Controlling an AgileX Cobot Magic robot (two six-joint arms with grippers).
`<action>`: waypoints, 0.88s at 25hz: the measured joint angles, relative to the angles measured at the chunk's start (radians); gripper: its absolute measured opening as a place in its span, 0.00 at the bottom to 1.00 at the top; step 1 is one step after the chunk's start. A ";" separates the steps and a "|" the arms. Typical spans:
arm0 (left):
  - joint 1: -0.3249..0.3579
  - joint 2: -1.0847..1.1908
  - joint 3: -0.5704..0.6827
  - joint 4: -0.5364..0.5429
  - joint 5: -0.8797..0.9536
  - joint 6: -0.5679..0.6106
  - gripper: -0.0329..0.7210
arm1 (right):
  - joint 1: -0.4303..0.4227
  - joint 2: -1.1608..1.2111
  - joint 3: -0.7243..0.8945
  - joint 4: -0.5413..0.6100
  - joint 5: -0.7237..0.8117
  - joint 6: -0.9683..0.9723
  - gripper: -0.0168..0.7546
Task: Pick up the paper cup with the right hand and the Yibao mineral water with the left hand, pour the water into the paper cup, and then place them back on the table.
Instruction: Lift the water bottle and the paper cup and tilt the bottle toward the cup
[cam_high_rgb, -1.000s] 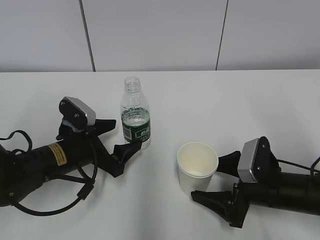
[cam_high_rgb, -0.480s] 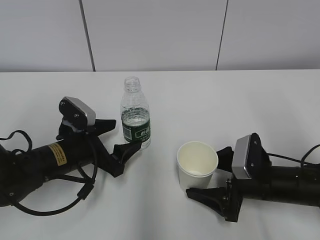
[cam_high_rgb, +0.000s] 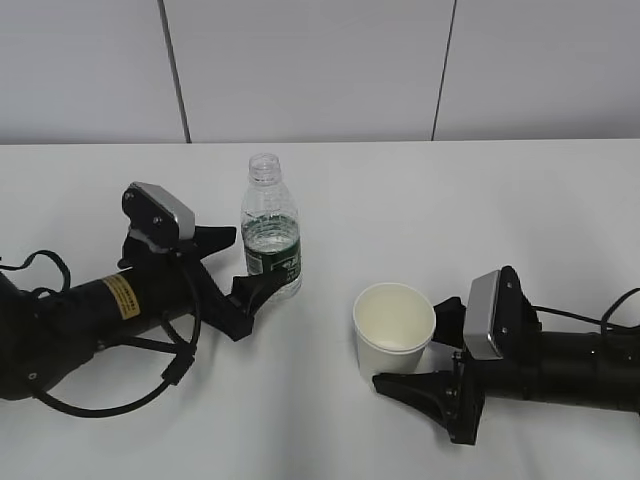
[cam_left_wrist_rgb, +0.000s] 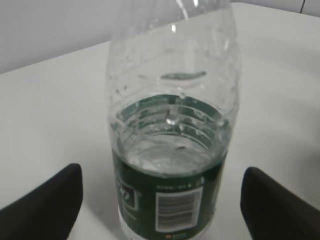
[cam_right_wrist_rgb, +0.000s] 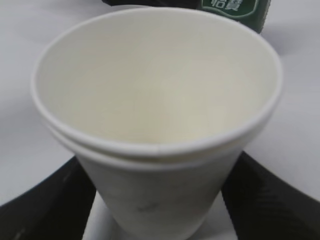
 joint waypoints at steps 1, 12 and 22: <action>0.000 0.004 -0.006 0.003 -0.001 0.000 0.83 | 0.000 0.000 -0.002 0.000 0.000 0.000 0.75; -0.048 0.086 -0.094 -0.020 0.000 -0.008 0.83 | 0.000 0.000 -0.004 0.000 0.000 0.000 0.74; -0.048 0.148 -0.170 -0.031 0.001 -0.041 0.82 | 0.000 0.000 -0.004 0.000 0.000 0.000 0.74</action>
